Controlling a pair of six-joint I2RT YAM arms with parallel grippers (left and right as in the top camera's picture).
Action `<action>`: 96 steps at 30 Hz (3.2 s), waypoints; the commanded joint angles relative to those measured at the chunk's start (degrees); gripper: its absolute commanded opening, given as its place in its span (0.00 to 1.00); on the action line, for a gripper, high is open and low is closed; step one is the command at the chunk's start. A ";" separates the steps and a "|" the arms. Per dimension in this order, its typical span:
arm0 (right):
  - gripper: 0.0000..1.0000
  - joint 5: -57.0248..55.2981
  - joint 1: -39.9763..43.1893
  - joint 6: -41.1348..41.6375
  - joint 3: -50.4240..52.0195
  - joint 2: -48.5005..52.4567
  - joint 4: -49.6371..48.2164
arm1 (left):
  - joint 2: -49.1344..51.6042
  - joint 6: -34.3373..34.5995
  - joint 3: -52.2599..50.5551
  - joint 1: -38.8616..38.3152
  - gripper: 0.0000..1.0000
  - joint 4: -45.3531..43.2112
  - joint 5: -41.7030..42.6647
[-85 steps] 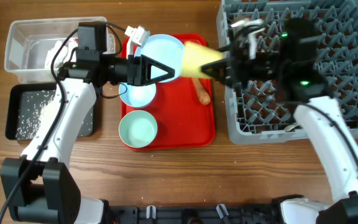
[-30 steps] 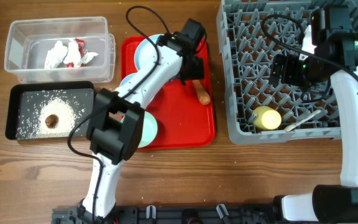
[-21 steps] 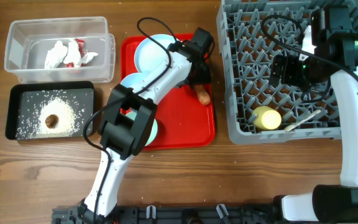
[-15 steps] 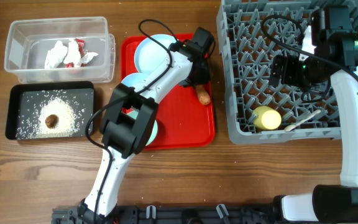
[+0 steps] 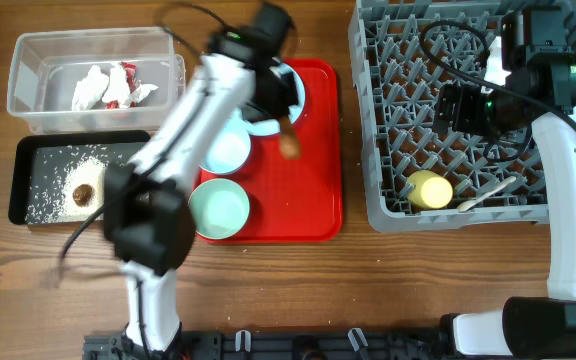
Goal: Sort waste into correct bins and load items into the dishwasher rack
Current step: 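Place the carrot onto the black tray and release, then grasp the light-blue bowl with the right gripper and lift it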
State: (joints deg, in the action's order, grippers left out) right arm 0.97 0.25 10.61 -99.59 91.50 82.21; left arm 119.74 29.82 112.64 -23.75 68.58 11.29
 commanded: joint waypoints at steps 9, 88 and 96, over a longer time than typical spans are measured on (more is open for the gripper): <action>1.00 -0.96 -0.17 -1.49 -0.42 -0.33 -0.79 | -15.80 -1.90 -6.93 40.11 0.04 10.01 -11.82; 0.04 -18.60 -32.98 14.60 -0.17 12.46 -33.27 | -36.68 9.66 -33.88 34.47 1.00 -10.93 -24.00; 0.04 -45.16 -30.18 4.04 -0.15 7.02 -31.95 | -36.68 9.66 -33.88 34.49 1.00 -10.95 -24.00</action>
State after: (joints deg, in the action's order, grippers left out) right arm -34.28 -29.89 18.44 -99.57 99.04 50.70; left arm 82.61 38.50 78.28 10.57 57.60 -11.75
